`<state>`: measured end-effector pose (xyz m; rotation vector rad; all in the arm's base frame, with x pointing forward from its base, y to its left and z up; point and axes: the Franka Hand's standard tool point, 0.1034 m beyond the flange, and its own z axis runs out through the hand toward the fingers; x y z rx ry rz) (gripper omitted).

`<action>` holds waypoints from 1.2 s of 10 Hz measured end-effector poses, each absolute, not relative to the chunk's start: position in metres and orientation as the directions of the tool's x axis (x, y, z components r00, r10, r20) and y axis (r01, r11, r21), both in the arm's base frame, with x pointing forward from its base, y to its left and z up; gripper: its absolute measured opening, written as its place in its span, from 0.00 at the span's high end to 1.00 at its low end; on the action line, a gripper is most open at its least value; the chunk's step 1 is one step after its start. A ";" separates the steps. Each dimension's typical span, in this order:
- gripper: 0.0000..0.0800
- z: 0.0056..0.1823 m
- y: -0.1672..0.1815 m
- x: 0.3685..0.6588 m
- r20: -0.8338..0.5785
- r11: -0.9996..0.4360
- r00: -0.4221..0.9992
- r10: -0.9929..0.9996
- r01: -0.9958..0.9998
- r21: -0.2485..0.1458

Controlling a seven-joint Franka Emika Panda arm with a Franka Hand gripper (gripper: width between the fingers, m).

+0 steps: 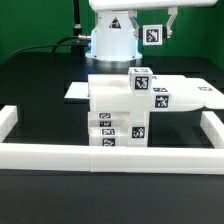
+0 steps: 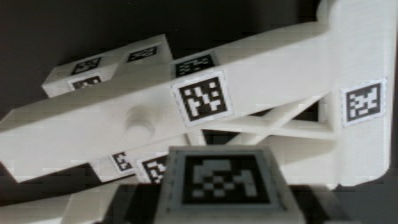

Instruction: Assemble chair

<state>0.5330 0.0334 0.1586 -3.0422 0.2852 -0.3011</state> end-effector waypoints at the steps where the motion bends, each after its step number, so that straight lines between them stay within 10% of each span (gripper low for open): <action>1: 0.66 0.137 0.026 0.529 0.180 -0.990 0.974 -0.138 -0.131 -0.049; 12: 0.66 0.114 0.003 0.532 0.165 -0.994 0.980 -0.113 -0.113 -0.011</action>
Offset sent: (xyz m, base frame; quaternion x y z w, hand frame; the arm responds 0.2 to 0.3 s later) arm 0.0039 -0.0204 -0.0129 -0.0028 0.0338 -0.0405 0.9986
